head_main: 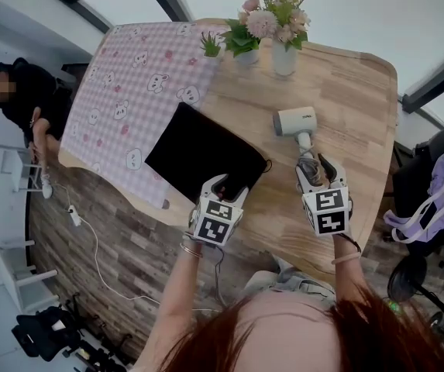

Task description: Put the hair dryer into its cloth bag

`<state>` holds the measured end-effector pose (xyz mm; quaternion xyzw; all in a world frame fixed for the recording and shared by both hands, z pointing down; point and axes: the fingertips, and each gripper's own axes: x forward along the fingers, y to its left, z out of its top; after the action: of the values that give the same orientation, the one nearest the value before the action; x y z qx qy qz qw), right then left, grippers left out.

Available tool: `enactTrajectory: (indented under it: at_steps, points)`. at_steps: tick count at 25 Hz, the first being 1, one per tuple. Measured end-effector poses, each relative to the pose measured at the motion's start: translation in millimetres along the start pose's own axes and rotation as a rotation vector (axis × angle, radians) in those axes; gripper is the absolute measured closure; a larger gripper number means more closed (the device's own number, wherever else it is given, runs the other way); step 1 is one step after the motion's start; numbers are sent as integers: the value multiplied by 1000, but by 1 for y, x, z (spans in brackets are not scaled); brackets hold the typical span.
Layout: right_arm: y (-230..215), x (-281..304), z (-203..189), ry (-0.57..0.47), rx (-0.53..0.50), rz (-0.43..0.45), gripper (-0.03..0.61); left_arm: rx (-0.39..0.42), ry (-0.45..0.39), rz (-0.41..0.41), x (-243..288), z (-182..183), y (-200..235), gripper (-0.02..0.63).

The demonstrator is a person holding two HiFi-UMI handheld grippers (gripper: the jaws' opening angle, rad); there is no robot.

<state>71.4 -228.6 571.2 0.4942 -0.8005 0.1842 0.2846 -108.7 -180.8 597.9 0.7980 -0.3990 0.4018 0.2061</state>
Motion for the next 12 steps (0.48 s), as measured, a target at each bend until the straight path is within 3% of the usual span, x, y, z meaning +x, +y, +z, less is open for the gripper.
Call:
enactTrajectory:
  at_steps: [12]
  points:
    - [-3,34,-22,74,51,-1,282,23,88,-9,20,-12,8,410]
